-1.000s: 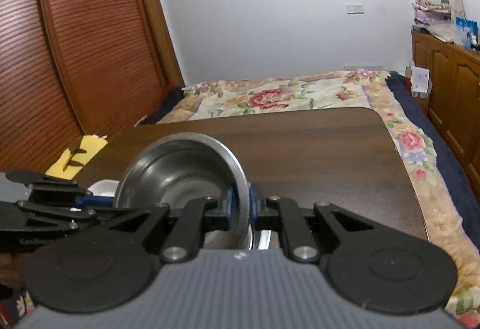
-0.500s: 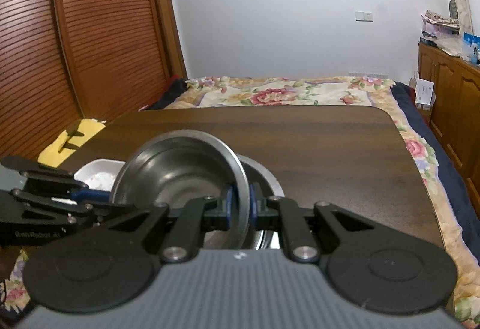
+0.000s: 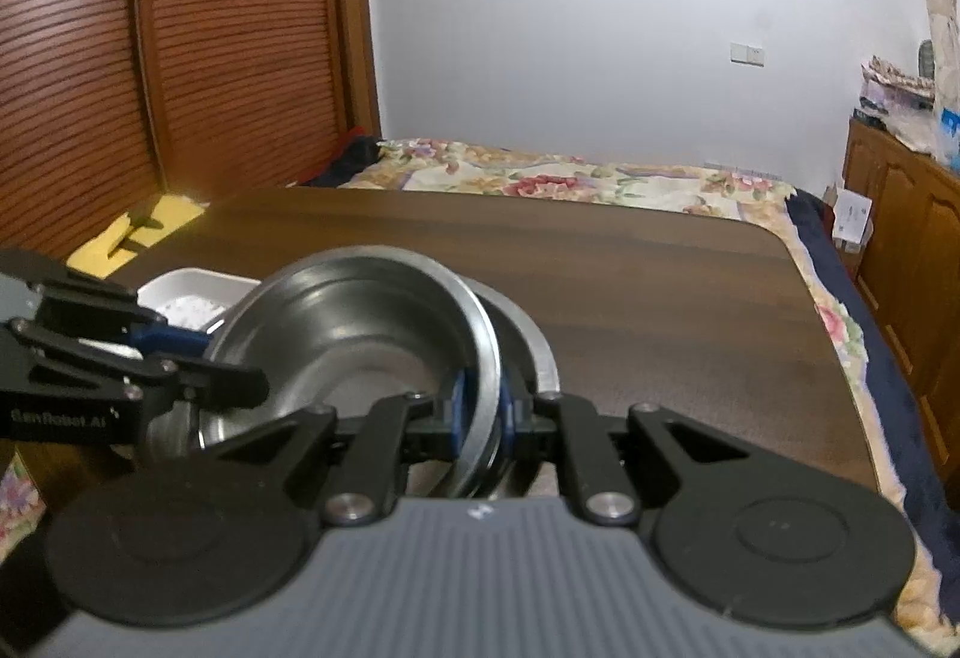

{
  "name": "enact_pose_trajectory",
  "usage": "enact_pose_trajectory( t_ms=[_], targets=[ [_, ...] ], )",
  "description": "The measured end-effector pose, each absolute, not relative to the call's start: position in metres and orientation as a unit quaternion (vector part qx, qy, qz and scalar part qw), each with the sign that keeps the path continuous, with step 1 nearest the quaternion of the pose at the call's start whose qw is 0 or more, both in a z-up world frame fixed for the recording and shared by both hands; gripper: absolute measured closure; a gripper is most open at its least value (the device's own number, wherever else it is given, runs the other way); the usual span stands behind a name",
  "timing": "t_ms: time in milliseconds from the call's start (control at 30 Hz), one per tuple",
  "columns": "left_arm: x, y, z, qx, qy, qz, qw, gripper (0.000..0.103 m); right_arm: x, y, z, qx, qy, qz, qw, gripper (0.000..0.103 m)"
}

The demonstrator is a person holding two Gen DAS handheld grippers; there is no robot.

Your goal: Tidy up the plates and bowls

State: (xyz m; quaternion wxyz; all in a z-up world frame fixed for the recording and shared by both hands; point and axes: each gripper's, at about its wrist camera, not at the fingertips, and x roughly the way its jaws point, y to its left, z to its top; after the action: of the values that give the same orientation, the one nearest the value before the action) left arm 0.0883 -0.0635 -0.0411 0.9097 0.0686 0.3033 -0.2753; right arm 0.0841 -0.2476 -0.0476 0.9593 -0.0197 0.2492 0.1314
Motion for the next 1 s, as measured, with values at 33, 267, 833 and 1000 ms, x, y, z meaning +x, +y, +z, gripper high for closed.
enact_pose_trajectory(
  t_ms=[33,267,833,1000],
  targets=[
    [0.087,-0.062,-0.041,0.064,0.303,-0.276,0.91,0.081,0.084,-0.247,-0.048,-0.024,0.249,0.131,0.959,0.088],
    [0.082,-0.054,-0.038,0.049,0.294,-0.272,0.915,0.081,0.085,-0.244,-0.048,-0.04,0.247,0.134,0.959,0.088],
    [0.068,-0.043,-0.035,0.029,0.273,-0.262,0.925,0.082,0.087,-0.242,-0.036,-0.044,0.252,0.151,0.955,0.068],
    [0.064,-0.039,-0.026,0.022,0.253,-0.254,0.933,0.082,0.08,-0.244,-0.029,-0.032,0.231,0.142,0.962,0.068]
  ],
)
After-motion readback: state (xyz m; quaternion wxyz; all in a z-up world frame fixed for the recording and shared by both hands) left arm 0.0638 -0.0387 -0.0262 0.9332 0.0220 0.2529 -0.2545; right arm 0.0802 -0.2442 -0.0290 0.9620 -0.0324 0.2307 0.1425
